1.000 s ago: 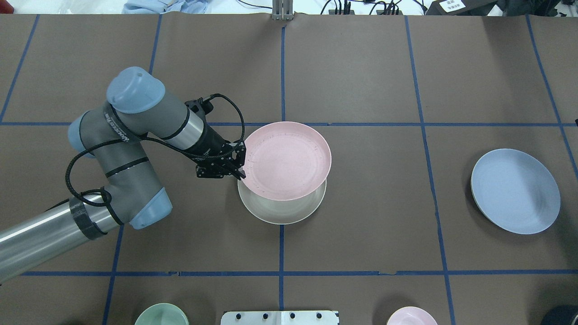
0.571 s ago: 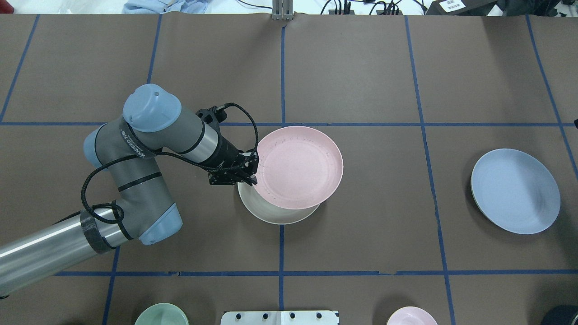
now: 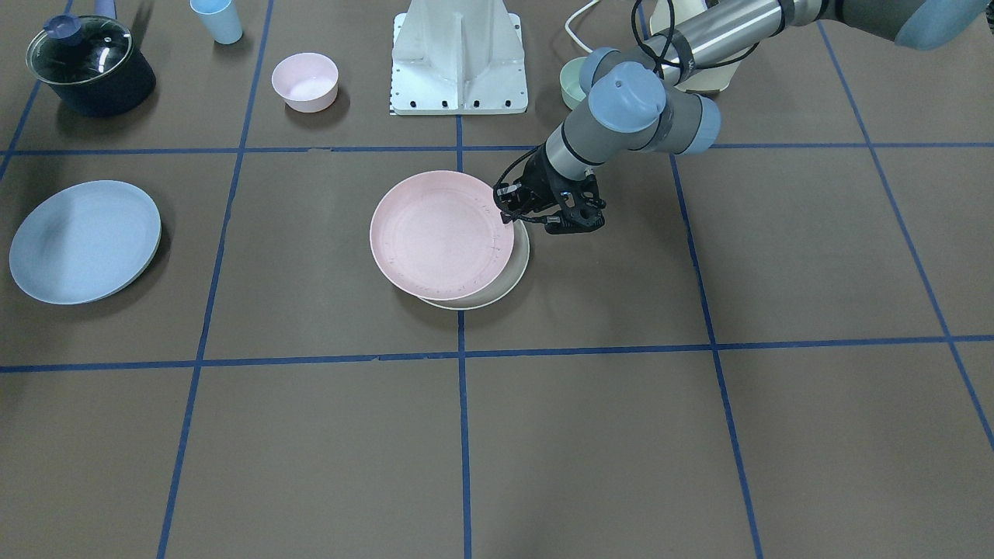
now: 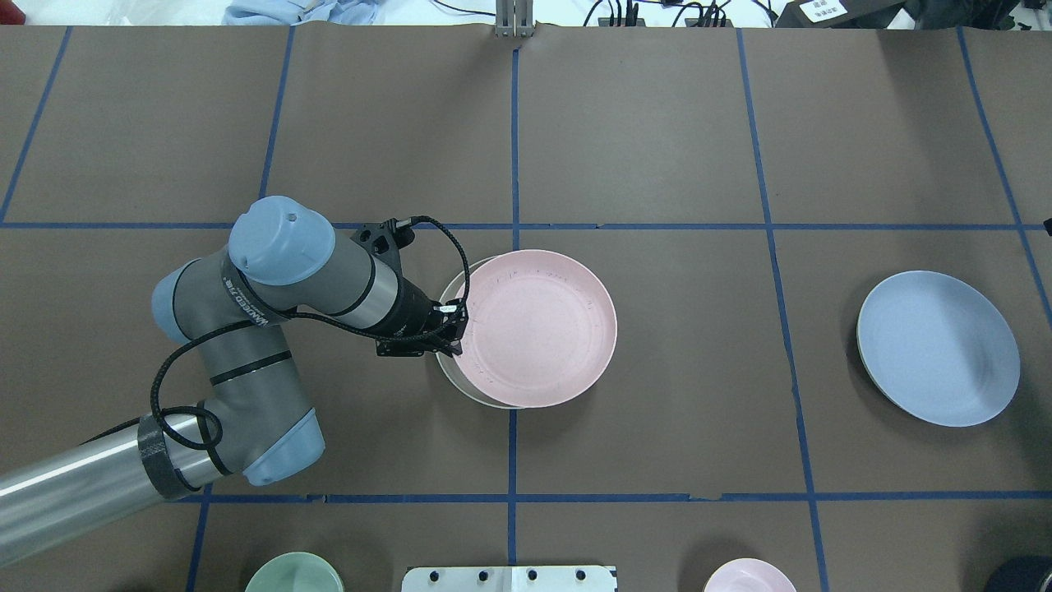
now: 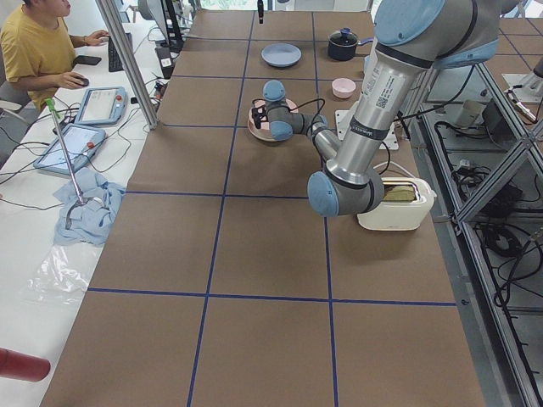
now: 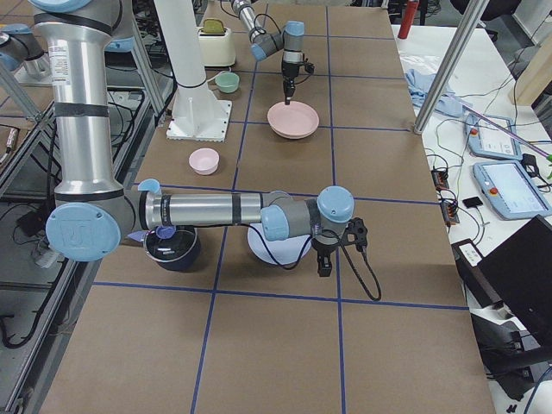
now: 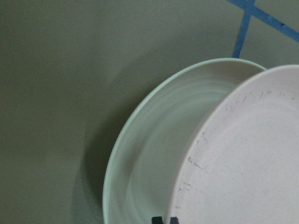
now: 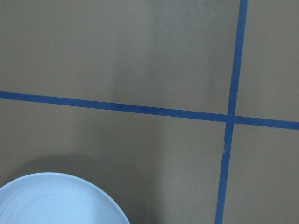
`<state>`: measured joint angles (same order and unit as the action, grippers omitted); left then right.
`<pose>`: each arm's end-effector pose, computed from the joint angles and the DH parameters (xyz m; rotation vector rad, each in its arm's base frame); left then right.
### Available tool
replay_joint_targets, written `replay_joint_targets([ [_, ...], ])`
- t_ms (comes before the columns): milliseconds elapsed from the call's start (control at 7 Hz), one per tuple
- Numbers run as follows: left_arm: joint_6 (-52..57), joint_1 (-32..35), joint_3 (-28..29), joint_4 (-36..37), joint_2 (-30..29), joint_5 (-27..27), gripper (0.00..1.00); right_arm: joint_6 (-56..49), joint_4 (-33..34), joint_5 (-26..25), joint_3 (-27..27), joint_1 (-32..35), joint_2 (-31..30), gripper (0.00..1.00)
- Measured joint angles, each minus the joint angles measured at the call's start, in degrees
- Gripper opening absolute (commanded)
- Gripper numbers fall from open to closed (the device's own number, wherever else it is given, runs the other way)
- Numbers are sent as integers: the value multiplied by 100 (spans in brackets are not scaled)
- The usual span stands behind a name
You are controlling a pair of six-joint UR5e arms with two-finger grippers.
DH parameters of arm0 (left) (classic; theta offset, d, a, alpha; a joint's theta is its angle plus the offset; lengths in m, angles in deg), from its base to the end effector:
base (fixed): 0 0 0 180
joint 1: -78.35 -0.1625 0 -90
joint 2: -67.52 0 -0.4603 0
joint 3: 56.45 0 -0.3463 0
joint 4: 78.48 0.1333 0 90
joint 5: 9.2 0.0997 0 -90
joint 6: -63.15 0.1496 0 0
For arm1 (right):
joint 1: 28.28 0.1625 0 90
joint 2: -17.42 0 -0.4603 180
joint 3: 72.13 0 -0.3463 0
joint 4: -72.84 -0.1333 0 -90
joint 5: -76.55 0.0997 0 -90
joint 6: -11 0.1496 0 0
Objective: Stack three plates with pink and blue
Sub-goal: 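Lower the pink plate onto the cream plate and open the left gripper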
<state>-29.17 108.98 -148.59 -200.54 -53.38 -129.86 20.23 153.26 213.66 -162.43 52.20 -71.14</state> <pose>0.5607 -0.3983 0.3324 -0.1899 1.1875 -0.2005 -0.0553 -0.4728 0.6924 0.0503 -0.8389 -0.0860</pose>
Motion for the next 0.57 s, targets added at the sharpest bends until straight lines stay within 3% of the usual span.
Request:
replay_joint_targets([
  [571, 14, -25, -179, 354, 10, 166, 0, 0, 0, 0, 10, -5, -3, 100],
])
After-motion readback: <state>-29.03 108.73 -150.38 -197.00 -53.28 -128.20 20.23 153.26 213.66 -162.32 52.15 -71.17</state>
